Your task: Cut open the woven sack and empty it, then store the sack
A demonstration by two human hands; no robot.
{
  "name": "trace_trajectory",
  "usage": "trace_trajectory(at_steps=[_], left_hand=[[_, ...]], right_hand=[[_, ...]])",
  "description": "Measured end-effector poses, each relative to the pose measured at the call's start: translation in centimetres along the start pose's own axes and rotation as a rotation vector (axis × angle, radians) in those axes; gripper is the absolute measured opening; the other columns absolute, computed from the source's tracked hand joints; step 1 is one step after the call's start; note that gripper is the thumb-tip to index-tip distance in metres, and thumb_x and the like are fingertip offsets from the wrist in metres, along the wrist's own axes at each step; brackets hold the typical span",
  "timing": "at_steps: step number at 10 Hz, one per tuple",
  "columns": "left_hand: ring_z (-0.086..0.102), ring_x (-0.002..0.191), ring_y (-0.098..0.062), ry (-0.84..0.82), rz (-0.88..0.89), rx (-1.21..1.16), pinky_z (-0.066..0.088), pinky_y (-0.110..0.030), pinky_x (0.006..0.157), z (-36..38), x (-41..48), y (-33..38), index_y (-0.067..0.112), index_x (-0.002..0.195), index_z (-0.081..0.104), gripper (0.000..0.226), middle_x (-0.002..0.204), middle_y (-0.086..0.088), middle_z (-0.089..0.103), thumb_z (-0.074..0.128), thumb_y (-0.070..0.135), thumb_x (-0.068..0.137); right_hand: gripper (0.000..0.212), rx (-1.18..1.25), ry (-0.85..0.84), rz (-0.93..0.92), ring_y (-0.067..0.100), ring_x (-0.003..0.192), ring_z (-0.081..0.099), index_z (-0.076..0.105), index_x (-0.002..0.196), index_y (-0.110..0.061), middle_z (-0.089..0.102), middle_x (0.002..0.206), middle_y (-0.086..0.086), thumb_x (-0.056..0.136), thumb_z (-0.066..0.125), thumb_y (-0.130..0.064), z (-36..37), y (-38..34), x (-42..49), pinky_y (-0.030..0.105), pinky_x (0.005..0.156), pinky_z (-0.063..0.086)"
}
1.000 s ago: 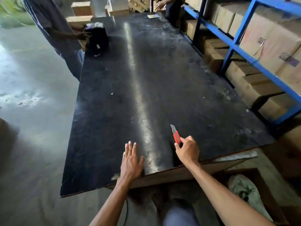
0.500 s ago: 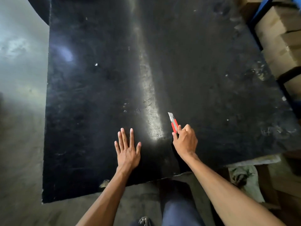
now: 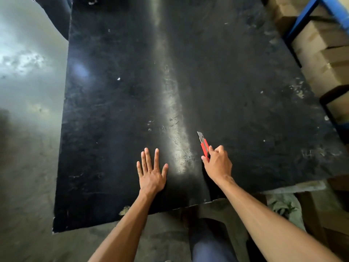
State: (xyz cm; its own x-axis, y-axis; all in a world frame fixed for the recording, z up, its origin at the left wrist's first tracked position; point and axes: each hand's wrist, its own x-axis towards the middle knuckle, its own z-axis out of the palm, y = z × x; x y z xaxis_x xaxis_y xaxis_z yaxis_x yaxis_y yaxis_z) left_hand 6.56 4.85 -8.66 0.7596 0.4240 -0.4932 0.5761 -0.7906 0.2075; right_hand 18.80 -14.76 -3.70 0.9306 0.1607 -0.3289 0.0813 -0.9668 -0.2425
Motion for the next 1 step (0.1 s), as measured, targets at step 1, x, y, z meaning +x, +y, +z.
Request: trace_trajectory(at_steps=[1], left_hand=[[-0.024,0.154,-0.026,-0.073,0.067,0.036,-0.007,-0.047,0.126,-2.31,-0.33,-1.17,0.03,0.161,-0.013,0.08,0.166,-0.01,-0.029,0.037,0.053,0.102]], right_hand=[[0.07,-0.02,-0.054,-0.017,0.028,0.121,0.052,0.037,0.151,-0.014,0.049,0.134,0.011,0.091,0.059,-0.045,-0.7,0.22,-2.11,0.042,0.089,0.055]])
